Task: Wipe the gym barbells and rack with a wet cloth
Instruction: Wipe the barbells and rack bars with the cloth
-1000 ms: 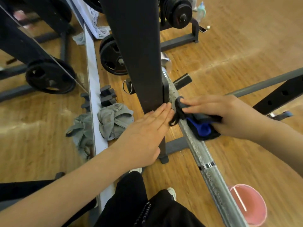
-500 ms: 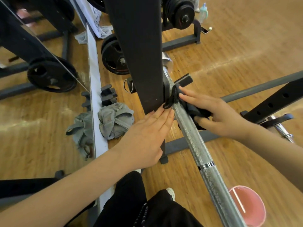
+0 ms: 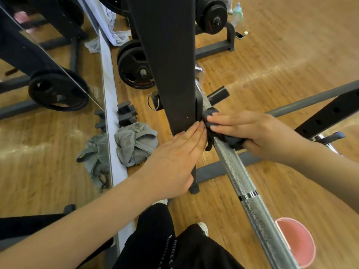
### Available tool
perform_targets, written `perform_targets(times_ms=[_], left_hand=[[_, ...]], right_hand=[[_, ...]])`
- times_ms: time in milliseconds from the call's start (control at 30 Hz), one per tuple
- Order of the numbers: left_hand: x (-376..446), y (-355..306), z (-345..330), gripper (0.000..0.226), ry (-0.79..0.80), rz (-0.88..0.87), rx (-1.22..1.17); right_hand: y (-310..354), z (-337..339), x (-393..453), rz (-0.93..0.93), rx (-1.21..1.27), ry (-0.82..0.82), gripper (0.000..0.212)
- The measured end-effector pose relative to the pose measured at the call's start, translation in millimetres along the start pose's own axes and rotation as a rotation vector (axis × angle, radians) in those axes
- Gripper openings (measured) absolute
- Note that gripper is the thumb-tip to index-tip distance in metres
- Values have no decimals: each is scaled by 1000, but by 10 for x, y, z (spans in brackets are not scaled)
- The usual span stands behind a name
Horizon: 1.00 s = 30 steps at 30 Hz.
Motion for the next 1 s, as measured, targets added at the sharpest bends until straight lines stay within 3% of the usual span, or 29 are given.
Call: perform_targets(times_ms=[67, 200, 300, 567, 700, 833, 1000], left_hand=[[1, 2, -9, 89, -3, 5, -3], [-7, 10, -18, 90, -11, 8, 3], [-5, 9, -17, 89, -18, 2, -6], [-2, 13, -9, 81, -26, 1, -15], [-3, 14, -1, 88, -67, 10, 31], [1, 14, 36, 82, -90, -13, -6], [-80, 6, 134, 47, -203, 42, -54]], right_hand=[[-148, -51, 145, -51, 6, 3, 50], [-435, -125, 336, -198, -6, -27, 72], [-365, -86, 233, -252, 54, -85, 71], [41, -2, -144, -185, 38, -16, 59], [-109, -73, 32, -266, 22, 45, 68], [276, -20, -276, -181, 3, 76, 62], [325, -85, -156, -72, -256, 137, 61]])
Point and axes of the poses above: each hand's wrist, its own x-axis towards the middle knuckle, its own z-axis out of the back of the hand, y = z × x, the point moved 9 cm from there along x, towards the middle knuckle, and after that the axes turned 4 degrees about -x, right-handed, at the moved point
